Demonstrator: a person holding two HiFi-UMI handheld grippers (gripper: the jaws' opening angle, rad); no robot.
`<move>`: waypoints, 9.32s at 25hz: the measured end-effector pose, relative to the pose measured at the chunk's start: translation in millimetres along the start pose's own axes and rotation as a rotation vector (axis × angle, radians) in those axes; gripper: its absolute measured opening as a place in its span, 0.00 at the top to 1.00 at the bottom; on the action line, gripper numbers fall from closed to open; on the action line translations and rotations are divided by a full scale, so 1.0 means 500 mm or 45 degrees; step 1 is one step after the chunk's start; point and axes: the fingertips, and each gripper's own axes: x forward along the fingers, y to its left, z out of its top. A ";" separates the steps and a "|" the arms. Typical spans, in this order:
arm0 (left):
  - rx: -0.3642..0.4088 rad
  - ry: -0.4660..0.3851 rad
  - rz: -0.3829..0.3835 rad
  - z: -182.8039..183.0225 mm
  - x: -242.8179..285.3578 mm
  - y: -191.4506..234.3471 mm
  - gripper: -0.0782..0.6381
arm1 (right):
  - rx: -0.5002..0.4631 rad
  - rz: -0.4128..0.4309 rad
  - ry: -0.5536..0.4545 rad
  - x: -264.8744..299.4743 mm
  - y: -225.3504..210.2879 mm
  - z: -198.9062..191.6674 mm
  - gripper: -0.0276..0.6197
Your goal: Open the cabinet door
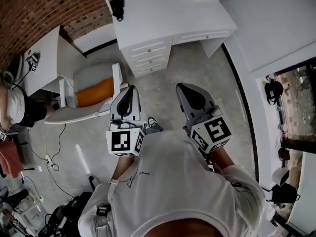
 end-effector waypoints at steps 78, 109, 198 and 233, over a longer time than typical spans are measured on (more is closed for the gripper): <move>0.010 -0.021 0.181 0.076 0.799 0.364 0.87 | -0.151 0.280 -0.051 0.827 -0.510 0.294 0.92; -0.027 -0.018 0.200 0.071 0.794 0.387 0.87 | -0.246 0.183 -0.079 1.023 -0.639 0.424 0.85; -0.053 0.029 0.265 0.044 0.784 0.439 0.87 | -0.124 0.180 -0.167 1.192 -0.743 0.497 0.76; -0.065 0.014 0.212 0.043 0.767 0.421 0.87 | -0.151 0.194 -0.184 1.109 -0.688 0.478 0.81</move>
